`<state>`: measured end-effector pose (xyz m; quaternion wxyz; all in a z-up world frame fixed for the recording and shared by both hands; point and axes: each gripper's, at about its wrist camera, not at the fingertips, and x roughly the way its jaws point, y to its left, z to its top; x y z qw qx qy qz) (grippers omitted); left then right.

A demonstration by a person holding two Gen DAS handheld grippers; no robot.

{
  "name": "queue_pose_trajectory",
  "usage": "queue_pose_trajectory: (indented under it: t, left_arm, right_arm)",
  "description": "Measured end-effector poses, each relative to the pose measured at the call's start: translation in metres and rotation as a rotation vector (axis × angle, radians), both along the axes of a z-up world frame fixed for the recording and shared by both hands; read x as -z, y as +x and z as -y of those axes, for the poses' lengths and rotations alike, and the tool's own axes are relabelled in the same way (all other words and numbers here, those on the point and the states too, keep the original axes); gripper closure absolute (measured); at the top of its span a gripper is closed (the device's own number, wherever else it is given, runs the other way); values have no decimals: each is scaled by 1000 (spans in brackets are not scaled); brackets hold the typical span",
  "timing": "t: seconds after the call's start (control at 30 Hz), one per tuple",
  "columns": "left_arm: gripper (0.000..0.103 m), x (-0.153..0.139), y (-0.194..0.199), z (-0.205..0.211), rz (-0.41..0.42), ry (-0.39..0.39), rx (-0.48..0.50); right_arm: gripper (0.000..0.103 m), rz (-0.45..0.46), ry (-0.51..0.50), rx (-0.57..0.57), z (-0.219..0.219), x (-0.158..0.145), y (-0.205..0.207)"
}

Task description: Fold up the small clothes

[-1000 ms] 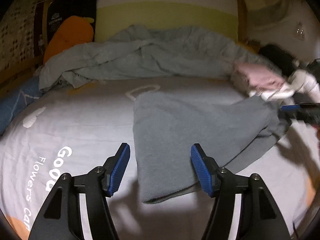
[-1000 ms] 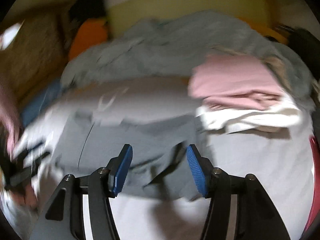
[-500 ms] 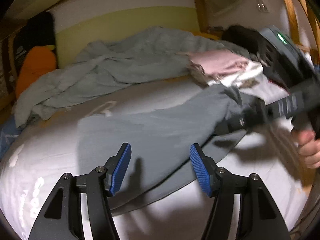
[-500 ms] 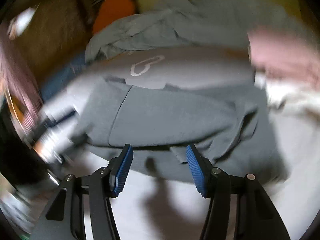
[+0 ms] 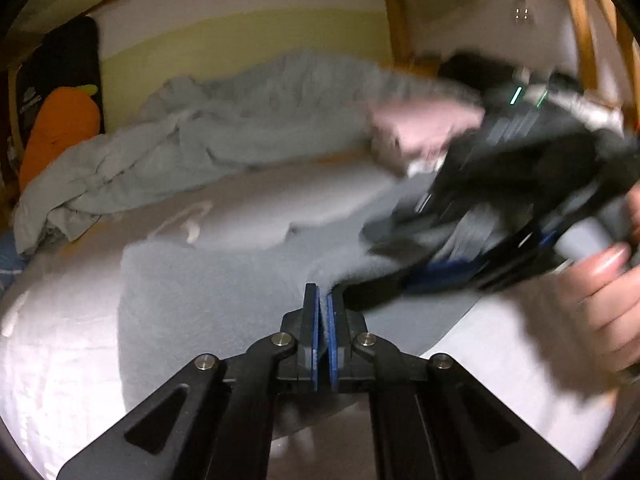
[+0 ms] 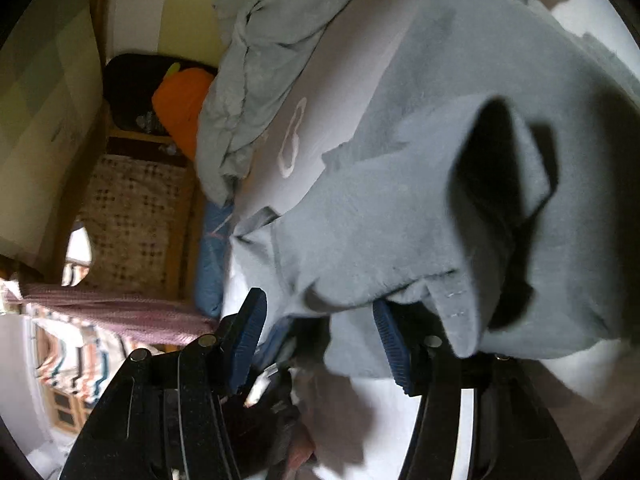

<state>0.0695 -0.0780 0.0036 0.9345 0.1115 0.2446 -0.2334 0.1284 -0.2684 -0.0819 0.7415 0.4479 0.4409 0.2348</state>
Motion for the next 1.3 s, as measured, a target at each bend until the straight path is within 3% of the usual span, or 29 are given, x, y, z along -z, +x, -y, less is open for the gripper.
queue_pose_trajectory:
  t: [0.07, 0.17, 0.33, 0.37, 0.43, 0.5, 0.6, 0.7, 0.83, 0.87, 0.93, 1.0, 1.07, 1.1, 1.13, 1.3]
  left_arm:
    - [100, -6, 0, -4, -1, -15, -9]
    - [100, -3, 4, -10, -39, -45, -2]
    - [100, 3, -1, -8, -52, -36, 12]
    - [100, 3, -2, -7, -49, -31, 13]
    - [100, 5, -1, -7, -54, -29, 13]
    - [99, 6, 0, -6, -65, -37, 19]
    - [97, 10, 1, -2, -79, -14, 30]
    - [92, 19, 0, 6, -101, 35, 55]
    - [92, 27, -2, 11, -122, 76, 57]
    - [92, 27, -1, 11, -127, 75, 57]
    - [92, 29, -1, 11, -142, 72, 58]
    - [92, 31, 0, 12, -148, 74, 60]
    - [92, 32, 0, 12, -147, 76, 59]
    - [92, 32, 0, 12, -149, 74, 62]
    - [92, 31, 0, 12, -149, 71, 66]
    - [92, 31, -3, 14, -135, 79, 77]
  right_arm:
    - [46, 6, -30, 1, -5, -2, 5]
    - [63, 65, -89, 10, -5, -13, 10]
    - [68, 195, -190, 109, 11, -35, 15]
    - [73, 215, -214, 129, 14, -39, 15]
    - [94, 293, -273, 165, 22, -52, 9]
    - [99, 384, -321, 185, 25, -65, -3]
    - [99, 390, -443, 201, 26, -67, -26]
    - [99, 270, -555, 198, 25, -46, -36]
    - [97, 173, -453, 194, 37, -26, -26]
    - [94, 176, -417, 184, 41, -27, -22]
    - [79, 197, -392, 172, 43, -30, -18]
    - [79, 198, -408, 179, 42, -33, -9]
    - [82, 211, -439, 200, 44, -37, -8]
    - [95, 221, -484, 232, 45, -41, -13]
    - [98, 255, -526, 267, 48, -46, -20]
    - [98, 349, -587, 351, 53, -62, -54]
